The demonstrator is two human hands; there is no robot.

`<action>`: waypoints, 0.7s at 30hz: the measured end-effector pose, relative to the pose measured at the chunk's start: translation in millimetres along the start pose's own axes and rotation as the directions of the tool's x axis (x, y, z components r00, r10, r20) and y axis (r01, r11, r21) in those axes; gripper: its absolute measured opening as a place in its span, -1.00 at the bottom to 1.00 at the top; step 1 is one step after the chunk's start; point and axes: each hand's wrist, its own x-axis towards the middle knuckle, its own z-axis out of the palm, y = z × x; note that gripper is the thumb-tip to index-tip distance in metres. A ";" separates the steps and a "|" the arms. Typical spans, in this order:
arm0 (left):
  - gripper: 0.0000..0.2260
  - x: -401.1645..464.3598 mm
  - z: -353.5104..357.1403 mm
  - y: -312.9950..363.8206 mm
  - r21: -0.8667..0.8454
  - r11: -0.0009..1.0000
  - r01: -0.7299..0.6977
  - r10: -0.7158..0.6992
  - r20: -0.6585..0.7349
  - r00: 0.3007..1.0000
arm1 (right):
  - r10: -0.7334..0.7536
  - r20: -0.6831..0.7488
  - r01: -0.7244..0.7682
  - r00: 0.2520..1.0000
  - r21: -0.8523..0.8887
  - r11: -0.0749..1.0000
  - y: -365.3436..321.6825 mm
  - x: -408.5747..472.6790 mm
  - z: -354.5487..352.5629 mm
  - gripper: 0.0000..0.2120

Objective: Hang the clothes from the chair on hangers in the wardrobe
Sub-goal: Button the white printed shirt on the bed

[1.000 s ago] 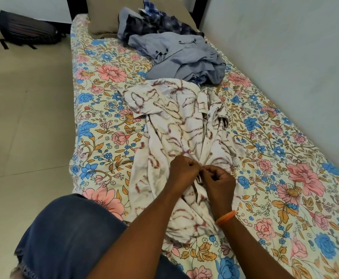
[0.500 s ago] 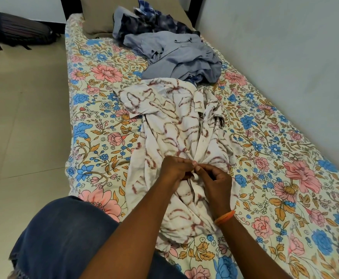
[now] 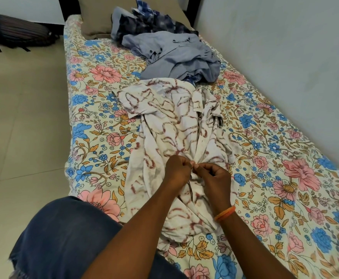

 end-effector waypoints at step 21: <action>-0.92 -6.2 5.5 -7.1 0.749 0.445 -0.492 0.618 0.141 0.773 | -0.220 -0.012 0.190 0.975 -0.461 0.867 -33.2 62.5 4.8 -0.86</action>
